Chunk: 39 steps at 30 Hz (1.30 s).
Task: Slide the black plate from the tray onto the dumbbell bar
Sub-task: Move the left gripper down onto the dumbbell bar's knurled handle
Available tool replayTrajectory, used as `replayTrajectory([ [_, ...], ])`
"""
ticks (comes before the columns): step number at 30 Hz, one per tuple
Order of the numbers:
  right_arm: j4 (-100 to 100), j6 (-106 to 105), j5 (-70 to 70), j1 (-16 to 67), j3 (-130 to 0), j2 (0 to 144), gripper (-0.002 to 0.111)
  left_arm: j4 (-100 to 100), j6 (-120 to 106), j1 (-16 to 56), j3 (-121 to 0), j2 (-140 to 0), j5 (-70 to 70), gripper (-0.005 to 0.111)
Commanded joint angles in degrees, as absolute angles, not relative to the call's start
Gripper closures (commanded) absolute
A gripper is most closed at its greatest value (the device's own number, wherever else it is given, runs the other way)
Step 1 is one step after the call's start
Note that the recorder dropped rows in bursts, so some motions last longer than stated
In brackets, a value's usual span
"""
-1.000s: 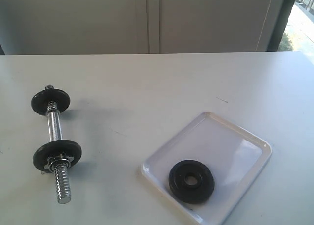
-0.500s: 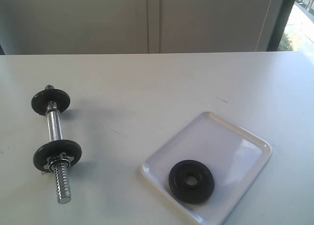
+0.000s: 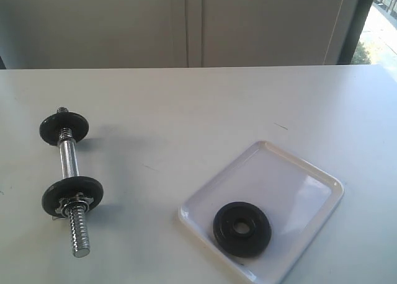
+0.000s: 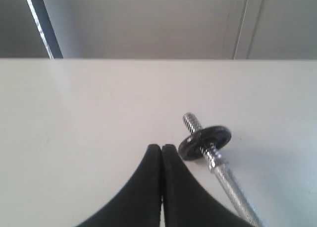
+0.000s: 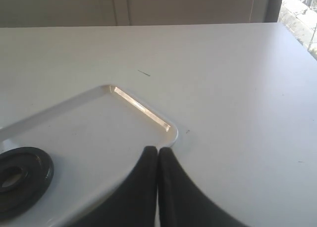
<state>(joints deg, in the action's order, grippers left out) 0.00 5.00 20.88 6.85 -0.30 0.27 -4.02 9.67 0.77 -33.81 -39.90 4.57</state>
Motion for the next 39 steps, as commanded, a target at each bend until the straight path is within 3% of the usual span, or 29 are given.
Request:
replayTrajectory([
  [1,0.0,5.19,20.36,6.89,0.0,0.0,0.108,-3.15,9.49,0.71,-34.5,-44.53,6.44,0.107],
  [20,0.0,5.19,20.36,6.89,0.0,0.0,0.108,6.35,21.74,10.3,-40.47,-72.59,1.81,0.105],
  [22,0.0,5.19,20.36,6.89,0.0,0.0,0.108,6.35,23.1,11.42,-42.03,-75.06,1.7,0.099],
  [25,0.0,5.19,20.36,6.89,0.0,0.0,0.108,6.35,25.63,13.11,-43.99,-79.25,1.7,0.079],
  [30,0.0,5.19,20.36,6.89,0.0,0.0,0.108,6.56,30.53,14.09,-44.83,-84.53,-0.4,0.037],
  [39,0.0,5.19,20.36,6.89,0.0,0.0,0.108,6.56,34.68,14.09,-45.1,-92.01,-5.47,0.034],
])
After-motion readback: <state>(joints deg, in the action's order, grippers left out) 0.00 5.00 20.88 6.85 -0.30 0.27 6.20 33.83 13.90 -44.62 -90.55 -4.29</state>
